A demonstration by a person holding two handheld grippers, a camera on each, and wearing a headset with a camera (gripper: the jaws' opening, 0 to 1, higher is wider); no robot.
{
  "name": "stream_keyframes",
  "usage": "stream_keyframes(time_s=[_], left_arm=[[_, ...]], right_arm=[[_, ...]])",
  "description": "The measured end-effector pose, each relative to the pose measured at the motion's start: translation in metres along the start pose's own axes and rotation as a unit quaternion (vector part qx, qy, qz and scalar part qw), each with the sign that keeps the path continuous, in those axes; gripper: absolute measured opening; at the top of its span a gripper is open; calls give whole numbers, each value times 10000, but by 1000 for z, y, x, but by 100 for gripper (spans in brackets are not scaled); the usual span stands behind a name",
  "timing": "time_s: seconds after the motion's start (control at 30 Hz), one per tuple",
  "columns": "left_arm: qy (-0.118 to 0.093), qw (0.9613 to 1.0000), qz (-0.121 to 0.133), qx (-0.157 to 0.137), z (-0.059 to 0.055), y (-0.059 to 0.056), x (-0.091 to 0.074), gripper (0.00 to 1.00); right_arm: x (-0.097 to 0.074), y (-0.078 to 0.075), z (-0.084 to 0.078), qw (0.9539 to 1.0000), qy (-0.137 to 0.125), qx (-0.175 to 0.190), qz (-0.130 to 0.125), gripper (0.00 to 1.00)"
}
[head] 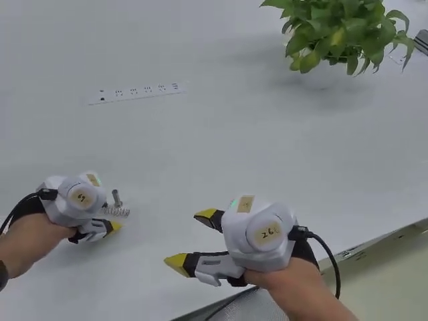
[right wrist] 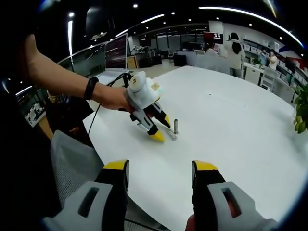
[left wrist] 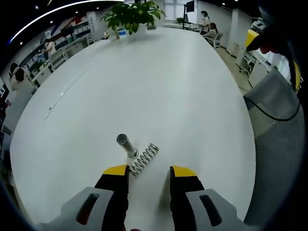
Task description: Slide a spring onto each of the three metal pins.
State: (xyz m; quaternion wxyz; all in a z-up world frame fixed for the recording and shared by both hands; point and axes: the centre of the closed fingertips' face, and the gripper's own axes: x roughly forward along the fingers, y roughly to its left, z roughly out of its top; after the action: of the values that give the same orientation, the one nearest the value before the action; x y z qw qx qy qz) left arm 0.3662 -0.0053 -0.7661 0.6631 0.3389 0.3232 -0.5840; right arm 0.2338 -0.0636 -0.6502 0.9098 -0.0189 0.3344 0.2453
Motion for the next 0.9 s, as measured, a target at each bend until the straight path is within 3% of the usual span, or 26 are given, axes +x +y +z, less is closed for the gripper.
stream_keyframes(time_s=[0.13, 0.4, 0.57, 0.67, 0.73, 0.8, 0.9], left_arm=[[-113, 9999, -7, -34, 1, -6, -5, 25], [-46, 10000, -42, -22, -2, 2, 3, 25], [119, 9997, -214, 55, -10, -6, 5, 15], [383, 9984, -234, 358, -22, -12, 5, 5], [336, 9985, -253, 338, -27, -10, 9, 3], [345, 9984, -373, 237, -28, -19, 7, 3], [308, 9990, -290, 127, -29, -20, 3, 3]], right_arm=[[0, 1, -2, 10000, -14, 55, 23, 50], [3, 3, -4, 10000, 31, 21, 83, 50], [2, 2, -2, 10000, -4, 37, 60, 50], [2, 2, -4, 10000, 11, 40, 62, 50], [2, 3, -6, 10000, 33, 24, 65, 50], [2, 4, -6, 10000, 31, 31, 71, 50], [3, 6, -6, 10000, 43, 11, 86, 50]])
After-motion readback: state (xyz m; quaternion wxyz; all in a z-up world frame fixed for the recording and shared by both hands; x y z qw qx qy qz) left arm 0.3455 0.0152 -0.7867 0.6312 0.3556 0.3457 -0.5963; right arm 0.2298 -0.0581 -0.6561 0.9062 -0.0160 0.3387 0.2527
